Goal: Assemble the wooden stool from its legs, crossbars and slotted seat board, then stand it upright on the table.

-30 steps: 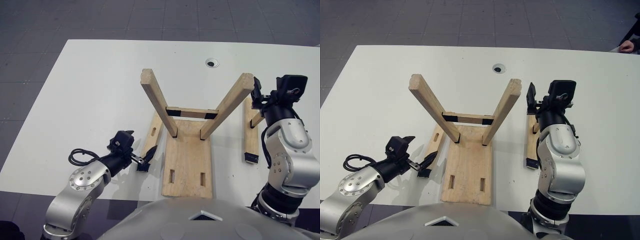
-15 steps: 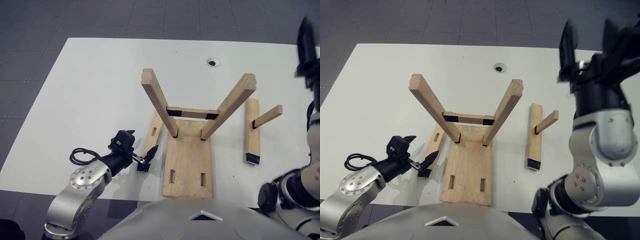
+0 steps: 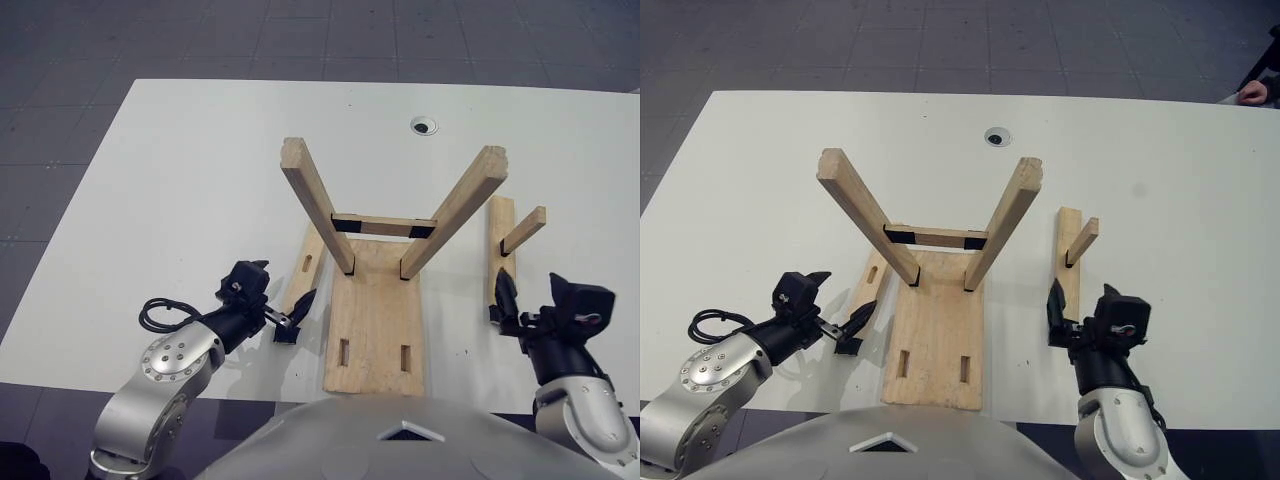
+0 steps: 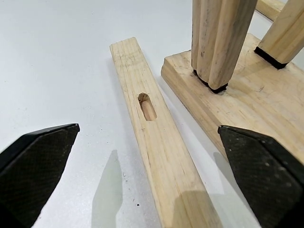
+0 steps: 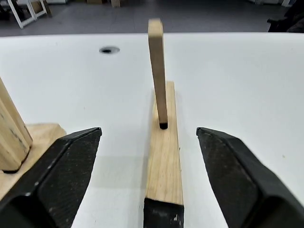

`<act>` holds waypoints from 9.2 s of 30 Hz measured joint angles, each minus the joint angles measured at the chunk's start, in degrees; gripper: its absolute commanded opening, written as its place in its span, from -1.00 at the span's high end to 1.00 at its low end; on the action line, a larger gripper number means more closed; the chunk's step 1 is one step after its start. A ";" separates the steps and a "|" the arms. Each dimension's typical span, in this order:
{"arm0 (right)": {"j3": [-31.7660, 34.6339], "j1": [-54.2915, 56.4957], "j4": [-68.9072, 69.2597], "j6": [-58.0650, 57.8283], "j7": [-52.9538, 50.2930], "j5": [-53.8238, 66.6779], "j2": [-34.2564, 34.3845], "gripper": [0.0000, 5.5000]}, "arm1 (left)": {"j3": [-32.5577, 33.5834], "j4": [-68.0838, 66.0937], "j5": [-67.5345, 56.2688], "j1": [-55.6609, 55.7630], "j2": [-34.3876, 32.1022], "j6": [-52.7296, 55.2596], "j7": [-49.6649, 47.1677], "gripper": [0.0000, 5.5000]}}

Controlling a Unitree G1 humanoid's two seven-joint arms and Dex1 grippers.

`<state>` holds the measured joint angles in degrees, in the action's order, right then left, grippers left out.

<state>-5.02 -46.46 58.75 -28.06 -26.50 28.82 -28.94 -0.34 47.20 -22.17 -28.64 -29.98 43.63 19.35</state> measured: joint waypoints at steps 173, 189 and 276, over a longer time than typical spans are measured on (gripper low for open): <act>52.96 50.03 -5.99 -39.71 57.44 20.55 13.54 0.26 | 19.11 -10.94 -51.75 5.55 -13.68 0.88 24.96 -1.00; 36.24 24.08 -0.43 -16.72 78.93 35.30 3.11 0.26 | 15.76 -9.29 -52.12 8.00 -11.97 0.71 29.98 -1.00; 5.10 17.75 -7.65 4.19 76.93 13.48 -14.55 -1.00 | 8.07 -13.98 -39.94 14.75 -3.94 -19.10 45.33 0.26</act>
<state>0.08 -28.71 51.10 -23.87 50.43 42.30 -43.49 7.73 33.22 -62.11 -13.90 -33.93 24.53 64.68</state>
